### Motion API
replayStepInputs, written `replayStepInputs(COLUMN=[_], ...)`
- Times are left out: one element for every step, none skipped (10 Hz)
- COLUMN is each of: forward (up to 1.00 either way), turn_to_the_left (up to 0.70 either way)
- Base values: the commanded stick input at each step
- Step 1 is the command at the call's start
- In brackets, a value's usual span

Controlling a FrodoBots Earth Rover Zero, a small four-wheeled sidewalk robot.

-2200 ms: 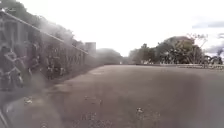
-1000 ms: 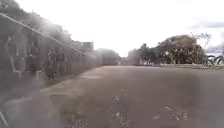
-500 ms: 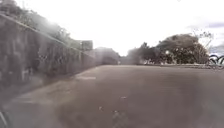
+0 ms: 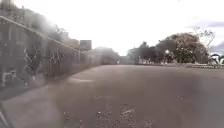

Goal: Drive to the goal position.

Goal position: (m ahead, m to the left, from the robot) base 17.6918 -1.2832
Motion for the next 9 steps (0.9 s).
replayStepInputs(forward=[1.0,1.0,1.0,1.0,1.0,1.0,1.0,1.0,1.0], turn_to_the_left=[0.0,0.0,0.0,0.37,0.21,0.05,0.0,0.0,0.0])
